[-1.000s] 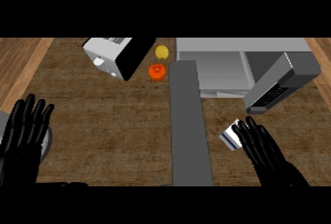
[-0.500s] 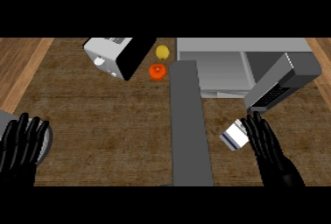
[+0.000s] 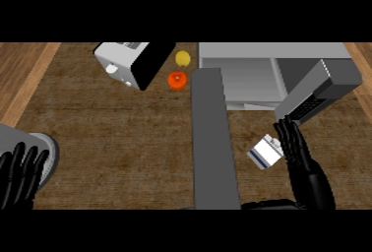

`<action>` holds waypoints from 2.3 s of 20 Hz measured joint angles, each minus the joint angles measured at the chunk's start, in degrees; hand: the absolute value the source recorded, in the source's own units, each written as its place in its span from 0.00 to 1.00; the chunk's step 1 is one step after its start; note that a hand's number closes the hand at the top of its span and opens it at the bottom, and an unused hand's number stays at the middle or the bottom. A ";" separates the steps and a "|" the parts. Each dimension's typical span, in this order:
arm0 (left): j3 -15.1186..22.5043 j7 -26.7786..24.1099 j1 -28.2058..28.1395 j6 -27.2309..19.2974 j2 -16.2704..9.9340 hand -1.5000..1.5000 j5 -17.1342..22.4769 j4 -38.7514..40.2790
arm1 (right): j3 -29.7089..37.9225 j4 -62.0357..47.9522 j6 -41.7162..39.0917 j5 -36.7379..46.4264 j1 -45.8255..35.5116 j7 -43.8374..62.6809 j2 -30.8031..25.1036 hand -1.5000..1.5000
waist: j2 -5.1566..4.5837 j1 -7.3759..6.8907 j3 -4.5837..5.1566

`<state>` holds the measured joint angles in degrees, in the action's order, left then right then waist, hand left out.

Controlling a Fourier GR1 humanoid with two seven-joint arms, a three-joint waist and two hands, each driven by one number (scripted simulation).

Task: Pick up the milk, place it into the microwave and close the microwave

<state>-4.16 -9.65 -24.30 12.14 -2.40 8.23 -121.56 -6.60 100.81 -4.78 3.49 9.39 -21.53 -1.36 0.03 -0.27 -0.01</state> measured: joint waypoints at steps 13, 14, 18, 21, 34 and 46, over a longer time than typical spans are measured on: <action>0.62 -0.27 -2.55 1.20 1.32 0.00 -0.74 -2.33 | 9.01 -18.87 1.12 0.58 -6.95 -10.45 -3.23 0.00 | -0.03 -0.07 -0.01; 0.48 -0.12 -2.18 1.39 1.24 0.00 -0.65 -2.03 | 9.74 -21.03 0.80 0.51 -8.01 -11.33 -3.76 0.00 | -0.03 -0.07 -0.01; 0.82 -0.97 -3.77 1.94 1.71 0.00 -0.97 -2.76 | 11.64 -28.61 -0.52 0.73 -10.53 -14.99 -5.63 0.00 | -0.03 -0.12 -0.01; 1.17 -2.19 -3.91 1.78 1.91 0.00 -1.60 -1.94 | 12.47 -33.12 -1.75 0.84 -12.01 -16.79 -6.76 0.00 | -0.03 -0.10 -0.01; 1.03 -4.85 -6.64 2.88 1.93 0.00 -1.04 -1.15 | 15.94 -59.04 -0.88 4.07 -22.04 -29.65 -9.78 0.00 | -0.08 -0.34 -0.03; 0.22 -4.23 -4.97 3.24 2.04 0.00 -1.21 -0.27 | 17.18 -80.73 -3.30 6.03 -31.81 -35.94 -11.61 0.00 | -0.26 -0.73 -0.08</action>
<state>-3.94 -13.88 -29.27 15.38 -0.36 7.02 -121.83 10.58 20.08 -8.09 9.52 -22.42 -57.47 -12.98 -0.23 -1.00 -0.09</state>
